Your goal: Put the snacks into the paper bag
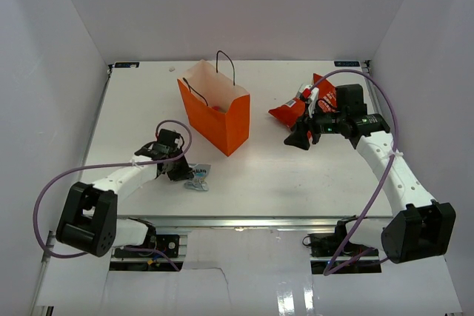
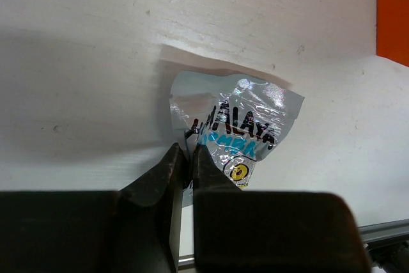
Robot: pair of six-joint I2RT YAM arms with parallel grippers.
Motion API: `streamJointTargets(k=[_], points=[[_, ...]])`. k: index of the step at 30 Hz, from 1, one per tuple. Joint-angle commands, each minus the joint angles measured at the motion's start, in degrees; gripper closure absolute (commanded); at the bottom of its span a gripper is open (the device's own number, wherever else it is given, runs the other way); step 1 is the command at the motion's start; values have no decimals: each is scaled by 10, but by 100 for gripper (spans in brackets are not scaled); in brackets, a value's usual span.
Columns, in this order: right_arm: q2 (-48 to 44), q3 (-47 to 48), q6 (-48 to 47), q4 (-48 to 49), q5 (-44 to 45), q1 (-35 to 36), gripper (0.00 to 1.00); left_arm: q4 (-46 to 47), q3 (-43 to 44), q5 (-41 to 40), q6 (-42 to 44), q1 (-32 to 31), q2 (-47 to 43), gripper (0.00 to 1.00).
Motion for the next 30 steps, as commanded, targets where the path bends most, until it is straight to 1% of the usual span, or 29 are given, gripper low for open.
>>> streamJointTargets(k=[1, 2, 3, 5, 6, 7, 11, 13, 14, 17, 18, 20, 21, 22, 23, 24, 26, 27, 28, 29, 30], points=[[-16, -7, -1, 11, -20, -5, 35, 4, -15, 9, 5, -2, -66, 90], [-17, -8, -1, 10, -20, -5, 35, 4, -20, 13, 7, -3, -84, 92], [-18, -9, -2, 11, -20, -6, 35, 4, -24, 19, 8, -2, -102, 97], [-18, -12, -2, 12, -19, -8, 35, 4, -34, 35, 9, -3, -164, 100], [-17, -12, -2, 12, -19, -11, 35, 4, -36, 40, 6, -3, -185, 100], [-16, -13, -2, 13, -19, -12, 35, 4, -38, 47, 5, -3, -227, 100], [-13, -10, -2, 13, -20, -15, 35, 2, -31, 87, 1, -3, -301, 100], [-10, -8, -4, 13, -18, -16, 35, -9, -18, 105, -2, -4, -321, 100], [-10, -6, -5, 13, -18, -16, 35, -12, -10, 113, -2, -4, -341, 100], [-5, -3, -8, 13, -16, -18, 35, -16, 33, 149, -2, -4, -361, 100], [-2, -2, -8, 15, -15, -18, 35, -16, 62, 170, -2, -4, -365, 100], [1, -1, -9, 15, -14, -19, 35, -18, 100, 196, 6, -4, -356, 100], [4, 0, -9, 16, -12, -20, 35, -31, 124, 221, 10, -4, -333, 100], [6, 2, -9, 15, -11, -20, 35, -38, 176, 234, 18, -4, -320, 100], [7, 4, -9, 14, -9, -21, 35, -42, 201, 244, 20, -4, -308, 100], [9, 7, -10, 16, -8, -21, 35, -51, 256, 253, 23, -4, -280, 100], [13, 9, -10, 17, -8, -21, 35, -60, 310, 256, 37, -4, -254, 100], [15, 12, -9, 17, -8, -22, 35, -63, 339, 251, 42, -4, -224, 100], [16, 13, -10, 18, -8, -22, 35, -67, 396, 245, 49, -4, -207, 100], [16, 13, -9, 18, -7, -24, 35, -74, 425, 240, 62, -4, -189, 100], [16, 12, -9, 18, -6, -24, 35, -80, 452, 229, 67, -4, -149, 100]])
